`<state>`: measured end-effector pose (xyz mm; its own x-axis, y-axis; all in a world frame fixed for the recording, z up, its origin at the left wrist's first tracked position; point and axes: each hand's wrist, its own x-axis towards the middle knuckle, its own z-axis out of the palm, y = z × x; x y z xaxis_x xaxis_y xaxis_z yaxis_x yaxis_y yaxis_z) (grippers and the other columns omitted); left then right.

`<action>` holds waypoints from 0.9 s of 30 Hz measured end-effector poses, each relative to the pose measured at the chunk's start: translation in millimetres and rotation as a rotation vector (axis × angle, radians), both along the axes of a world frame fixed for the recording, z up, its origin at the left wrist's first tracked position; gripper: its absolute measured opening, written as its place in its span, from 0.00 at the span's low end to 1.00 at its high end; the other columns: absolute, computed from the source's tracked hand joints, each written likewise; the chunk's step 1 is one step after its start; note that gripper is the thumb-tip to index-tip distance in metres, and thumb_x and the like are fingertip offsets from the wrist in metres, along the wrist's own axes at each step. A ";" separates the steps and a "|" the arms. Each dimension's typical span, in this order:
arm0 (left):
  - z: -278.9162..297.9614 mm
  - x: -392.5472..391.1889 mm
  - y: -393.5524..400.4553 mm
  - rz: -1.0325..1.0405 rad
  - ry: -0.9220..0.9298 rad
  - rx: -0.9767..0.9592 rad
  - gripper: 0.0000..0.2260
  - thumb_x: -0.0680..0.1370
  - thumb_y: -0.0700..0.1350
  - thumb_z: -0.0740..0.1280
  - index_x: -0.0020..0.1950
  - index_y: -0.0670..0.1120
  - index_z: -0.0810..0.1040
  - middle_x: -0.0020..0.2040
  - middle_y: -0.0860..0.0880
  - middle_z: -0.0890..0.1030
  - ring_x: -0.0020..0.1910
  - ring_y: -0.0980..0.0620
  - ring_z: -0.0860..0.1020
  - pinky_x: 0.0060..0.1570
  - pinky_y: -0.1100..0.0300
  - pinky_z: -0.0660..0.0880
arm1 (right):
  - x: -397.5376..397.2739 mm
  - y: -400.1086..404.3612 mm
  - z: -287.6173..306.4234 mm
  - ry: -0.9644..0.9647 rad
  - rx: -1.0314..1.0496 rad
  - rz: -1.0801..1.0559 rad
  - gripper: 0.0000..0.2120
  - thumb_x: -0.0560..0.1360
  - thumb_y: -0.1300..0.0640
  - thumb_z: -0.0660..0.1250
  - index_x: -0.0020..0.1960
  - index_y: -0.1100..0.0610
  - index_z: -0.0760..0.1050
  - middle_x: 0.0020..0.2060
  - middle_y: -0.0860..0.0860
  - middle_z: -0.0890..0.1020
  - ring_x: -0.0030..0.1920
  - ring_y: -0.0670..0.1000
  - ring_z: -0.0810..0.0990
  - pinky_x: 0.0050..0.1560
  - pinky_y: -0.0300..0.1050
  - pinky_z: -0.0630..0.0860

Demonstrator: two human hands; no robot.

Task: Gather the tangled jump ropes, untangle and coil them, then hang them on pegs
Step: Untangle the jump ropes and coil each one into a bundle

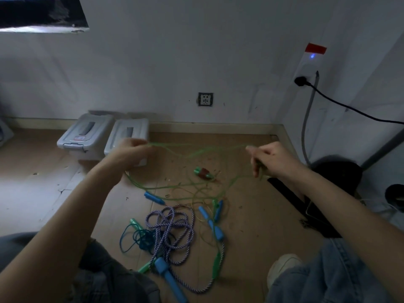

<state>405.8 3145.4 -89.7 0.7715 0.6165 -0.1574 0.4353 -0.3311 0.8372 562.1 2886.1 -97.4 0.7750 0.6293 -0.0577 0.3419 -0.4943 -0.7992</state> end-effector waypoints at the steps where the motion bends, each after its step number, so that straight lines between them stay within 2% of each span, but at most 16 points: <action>1: -2.6 0.4 -3.8 -0.059 0.093 0.010 0.05 0.77 0.46 0.64 0.48 0.45 0.76 0.35 0.49 0.73 0.29 0.55 0.67 0.21 0.68 0.64 | 0.1 0.6 0.6 0.046 0.113 -0.096 0.22 0.79 0.49 0.58 0.29 0.56 0.75 0.23 0.50 0.80 0.19 0.44 0.67 0.22 0.36 0.63; 5: -11.9 4.3 -19.3 -0.219 0.411 0.070 0.11 0.77 0.52 0.63 0.46 0.45 0.76 0.32 0.50 0.70 0.27 0.55 0.64 0.20 0.69 0.61 | -0.2 4.0 -3.2 0.010 0.286 -0.243 0.19 0.80 0.49 0.56 0.37 0.54 0.77 0.34 0.50 0.84 0.26 0.44 0.73 0.26 0.36 0.68; 8: -16.0 5.6 -25.9 -0.316 0.486 0.067 0.17 0.77 0.52 0.62 0.61 0.43 0.73 0.41 0.49 0.75 0.33 0.55 0.70 0.27 0.68 0.67 | -4.2 6.8 -2.5 -0.210 0.186 -0.179 0.17 0.80 0.48 0.55 0.43 0.53 0.79 0.31 0.44 0.79 0.30 0.42 0.75 0.31 0.34 0.68; 10: -18.1 4.8 -28.6 -0.436 0.451 0.076 0.27 0.74 0.52 0.66 0.71 0.49 0.63 0.57 0.47 0.75 0.49 0.52 0.75 0.45 0.64 0.74 | -9.1 9.2 4.8 -0.253 0.170 -0.118 0.17 0.79 0.47 0.55 0.43 0.53 0.80 0.25 0.42 0.76 0.29 0.41 0.75 0.32 0.30 0.65; 11: -18.2 4.4 -33.0 -0.510 0.398 0.106 0.34 0.72 0.52 0.69 0.73 0.53 0.57 0.66 0.48 0.69 0.59 0.51 0.72 0.56 0.61 0.70 | -12.3 10.6 8.8 -0.152 0.211 -0.056 0.19 0.79 0.47 0.55 0.41 0.55 0.80 0.28 0.44 0.80 0.31 0.42 0.78 0.35 0.31 0.68; 13: -12.6 4.7 -52.9 -0.624 0.148 0.001 0.39 0.67 0.52 0.73 0.73 0.58 0.56 0.72 0.56 0.62 0.69 0.54 0.64 0.66 0.57 0.63 | -25.4 15.8 18.3 0.094 0.283 0.141 0.21 0.78 0.47 0.55 0.40 0.59 0.79 0.34 0.54 0.83 0.35 0.50 0.81 0.37 0.38 0.73; 15: -11.3 11.3 -74.8 -0.696 -0.145 -0.307 0.30 0.68 0.48 0.73 0.68 0.55 0.67 0.66 0.56 0.72 0.65 0.55 0.71 0.62 0.59 0.70 | -37.7 22.4 25.1 0.208 0.340 0.341 0.21 0.77 0.46 0.56 0.40 0.61 0.78 0.32 0.56 0.82 0.28 0.50 0.78 0.30 0.37 0.72; 16: -14.0 15.8 -83.1 -0.701 -0.239 -0.415 0.23 0.69 0.45 0.72 0.63 0.51 0.73 0.58 0.53 0.79 0.58 0.54 0.77 0.56 0.61 0.74 | -40.7 25.0 28.1 0.215 0.373 0.392 0.20 0.77 0.46 0.57 0.40 0.61 0.78 0.28 0.53 0.80 0.24 0.48 0.74 0.26 0.35 0.70; 17: -17.9 19.1 -88.1 -0.700 -0.282 -0.413 0.14 0.71 0.42 0.71 0.56 0.47 0.77 0.49 0.51 0.83 0.49 0.55 0.81 0.47 0.65 0.76 | -40.5 26.0 30.5 0.184 0.395 0.395 0.20 0.76 0.46 0.59 0.38 0.60 0.79 0.25 0.49 0.78 0.21 0.45 0.71 0.23 0.33 0.66; 19: -26.1 21.0 -83.6 -0.687 -0.206 -0.056 0.03 0.74 0.41 0.68 0.45 0.49 0.79 0.34 0.54 0.82 0.32 0.62 0.79 0.36 0.70 0.73 | -33.2 23.8 34.6 0.048 0.389 0.304 0.19 0.75 0.45 0.60 0.34 0.57 0.79 0.21 0.46 0.74 0.20 0.42 0.66 0.22 0.31 0.63; 20: -34.4 20.7 -73.6 -0.648 -0.085 0.187 0.03 0.75 0.43 0.67 0.43 0.51 0.78 0.33 0.54 0.81 0.30 0.62 0.78 0.35 0.69 0.73 | -28.6 20.7 36.1 -0.014 0.371 0.240 0.19 0.75 0.45 0.60 0.33 0.55 0.78 0.20 0.45 0.73 0.20 0.42 0.66 0.22 0.32 0.63; 22: -53.2 15.3 -47.4 -0.524 0.230 0.538 0.05 0.77 0.46 0.64 0.47 0.49 0.79 0.38 0.52 0.81 0.36 0.57 0.79 0.40 0.64 0.75 | -16.4 11.0 35.3 -0.014 0.410 0.050 0.18 0.76 0.46 0.60 0.31 0.52 0.76 0.20 0.44 0.72 0.20 0.41 0.66 0.22 0.33 0.63; 23: -63.8 11.0 -37.1 -0.455 0.386 0.620 0.08 0.78 0.46 0.61 0.49 0.46 0.79 0.43 0.50 0.82 0.40 0.54 0.80 0.43 0.62 0.75 | -10.0 5.3 36.0 0.054 0.500 -0.061 0.19 0.77 0.47 0.60 0.31 0.52 0.76 0.20 0.44 0.72 0.21 0.42 0.66 0.22 0.33 0.63; 24: -73.3 6.8 -29.2 -0.404 0.499 0.604 0.10 0.79 0.46 0.60 0.51 0.43 0.79 0.46 0.47 0.82 0.43 0.52 0.79 0.45 0.61 0.76 | -3.6 0.7 36.1 0.122 0.600 -0.150 0.19 0.78 0.48 0.59 0.31 0.52 0.75 0.20 0.43 0.72 0.21 0.42 0.66 0.22 0.33 0.63; 25: -78.3 2.6 -24.3 -0.350 0.524 0.479 0.11 0.80 0.45 0.59 0.51 0.40 0.78 0.47 0.45 0.82 0.43 0.50 0.79 0.45 0.62 0.76 | 0.6 -2.3 35.2 0.149 0.643 -0.195 0.19 0.78 0.48 0.59 0.32 0.53 0.75 0.21 0.44 0.72 0.21 0.42 0.66 0.21 0.33 0.63; 27: -75.1 2.0 -25.8 -0.195 0.370 -0.020 0.13 0.80 0.43 0.58 0.49 0.37 0.78 0.42 0.43 0.80 0.37 0.50 0.78 0.36 0.66 0.77 | 3.2 -2.9 28.2 0.063 0.453 -0.163 0.19 0.79 0.48 0.58 0.33 0.54 0.76 0.21 0.44 0.74 0.21 0.41 0.68 0.21 0.32 0.63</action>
<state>407.8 3119.7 -164.8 0.7630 0.4581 -0.4561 0.6383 -0.4226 0.6434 565.2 2883.2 -69.3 0.8693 0.4728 0.1440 0.2330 -0.1351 -0.9630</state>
